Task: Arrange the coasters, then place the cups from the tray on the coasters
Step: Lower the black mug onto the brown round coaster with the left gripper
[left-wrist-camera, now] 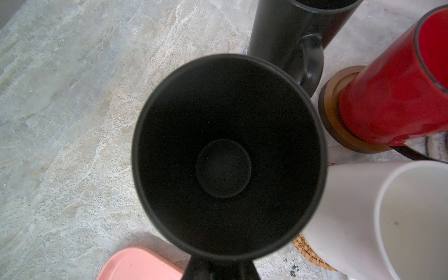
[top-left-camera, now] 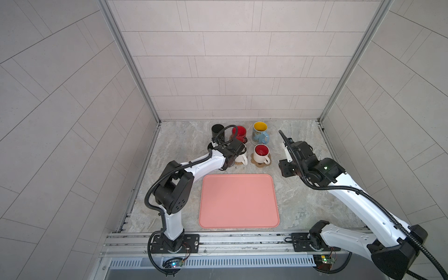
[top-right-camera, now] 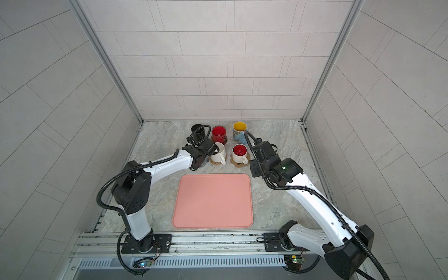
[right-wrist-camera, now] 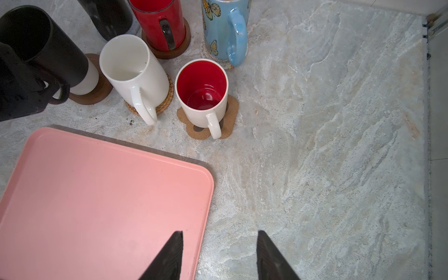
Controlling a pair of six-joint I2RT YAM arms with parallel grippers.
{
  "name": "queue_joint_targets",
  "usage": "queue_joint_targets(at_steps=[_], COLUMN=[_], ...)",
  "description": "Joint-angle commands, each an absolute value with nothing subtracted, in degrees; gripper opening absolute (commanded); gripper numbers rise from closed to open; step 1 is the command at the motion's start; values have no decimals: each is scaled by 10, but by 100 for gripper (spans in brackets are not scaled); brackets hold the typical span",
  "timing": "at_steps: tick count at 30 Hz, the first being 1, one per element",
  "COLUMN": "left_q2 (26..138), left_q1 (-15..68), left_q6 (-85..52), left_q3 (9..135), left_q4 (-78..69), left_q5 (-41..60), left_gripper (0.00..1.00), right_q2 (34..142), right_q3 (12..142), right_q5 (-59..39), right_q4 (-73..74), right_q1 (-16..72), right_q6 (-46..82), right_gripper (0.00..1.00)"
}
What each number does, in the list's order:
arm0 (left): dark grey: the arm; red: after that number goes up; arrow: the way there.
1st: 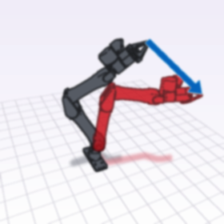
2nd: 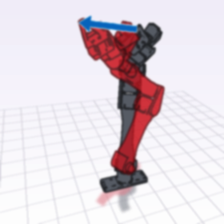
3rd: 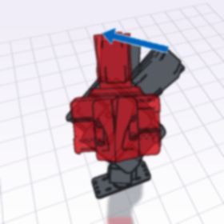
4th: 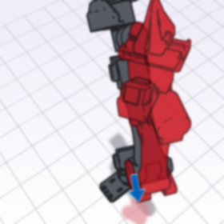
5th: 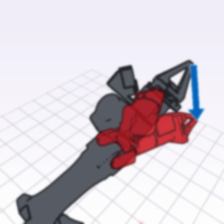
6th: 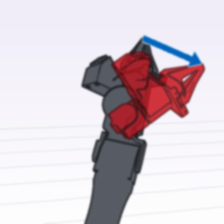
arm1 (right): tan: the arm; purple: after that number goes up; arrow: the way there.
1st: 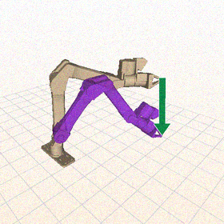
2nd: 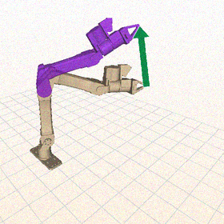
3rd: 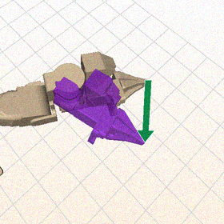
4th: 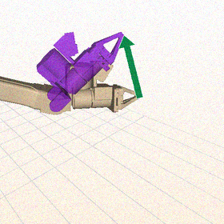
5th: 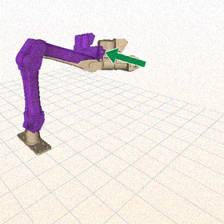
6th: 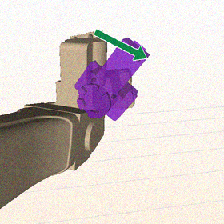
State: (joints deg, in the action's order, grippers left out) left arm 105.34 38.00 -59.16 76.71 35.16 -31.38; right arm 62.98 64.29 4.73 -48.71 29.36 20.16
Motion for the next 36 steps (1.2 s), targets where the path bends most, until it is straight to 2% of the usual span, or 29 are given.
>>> queue_joint_targets(at_steps=[1, 27, 36], left_q2=[1052, 1088, 1101], left_q1=[373, 367, 368], left_q6=[-609, -621, -623], left_q3=[779, 783, 795], left_q4=[330, 335, 344], left_q5=[-357, -347, -330], left_gripper=[11, 11, 20], right_q2=[620, 632, 630], right_q3=[638, 636, 636], right_q5=[41, 25, 24], right_q4=[-496, -492, -495], right_q1=[288, 268, 267], right_q6=[194, 180, 182], right_gripper=[51, 51, 51])
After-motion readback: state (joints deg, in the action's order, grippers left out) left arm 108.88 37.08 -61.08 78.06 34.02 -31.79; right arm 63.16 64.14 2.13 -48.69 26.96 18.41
